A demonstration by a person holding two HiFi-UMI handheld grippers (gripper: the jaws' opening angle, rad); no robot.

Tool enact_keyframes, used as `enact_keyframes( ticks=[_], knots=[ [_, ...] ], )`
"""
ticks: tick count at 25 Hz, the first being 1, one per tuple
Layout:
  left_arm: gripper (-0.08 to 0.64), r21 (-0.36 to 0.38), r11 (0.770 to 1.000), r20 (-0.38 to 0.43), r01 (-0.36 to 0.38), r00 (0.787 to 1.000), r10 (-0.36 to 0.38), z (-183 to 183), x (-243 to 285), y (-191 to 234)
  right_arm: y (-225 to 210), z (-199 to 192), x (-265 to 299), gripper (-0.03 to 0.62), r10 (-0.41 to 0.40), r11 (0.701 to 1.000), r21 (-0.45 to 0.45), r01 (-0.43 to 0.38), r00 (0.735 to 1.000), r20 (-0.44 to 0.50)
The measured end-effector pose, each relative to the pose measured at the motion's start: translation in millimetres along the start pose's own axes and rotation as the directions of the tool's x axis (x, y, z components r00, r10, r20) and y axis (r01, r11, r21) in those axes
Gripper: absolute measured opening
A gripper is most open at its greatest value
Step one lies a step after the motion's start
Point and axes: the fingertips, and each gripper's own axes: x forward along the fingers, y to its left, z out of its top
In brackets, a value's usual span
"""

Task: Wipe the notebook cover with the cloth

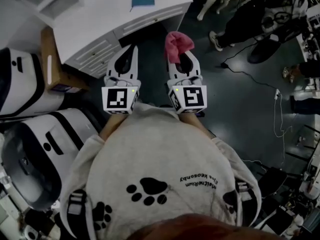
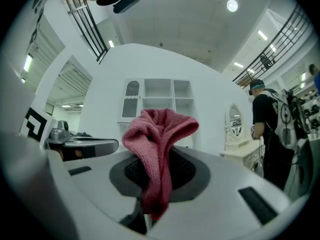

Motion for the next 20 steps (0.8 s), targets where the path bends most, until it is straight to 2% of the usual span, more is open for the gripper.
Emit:
enact_keyframes(
  ticks=[6, 11, 20],
  knots=[
    [0.012, 0.013, 1.000, 0.004, -0.025, 1.000, 0.025, 1, 24, 19, -15, 1, 22, 0.074, -0.006, 1.000, 0.006, 0.006, 1.000, 0.008],
    [0.012, 0.014, 1.000, 0.016, -0.012, 1.000, 0.012, -12, 49, 40, -27, -10, 49, 0.074, -0.030, 1.000, 0.010, 0.030, 1.000, 0.001],
    [0.012, -0.023, 1.000, 0.020, 0.020, 1.000, -0.019, -26, 136, 100, -52, -24, 149, 0.074, -0.055, 0.998, 0.017, 0.055, 0.998, -0.015]
  ],
)
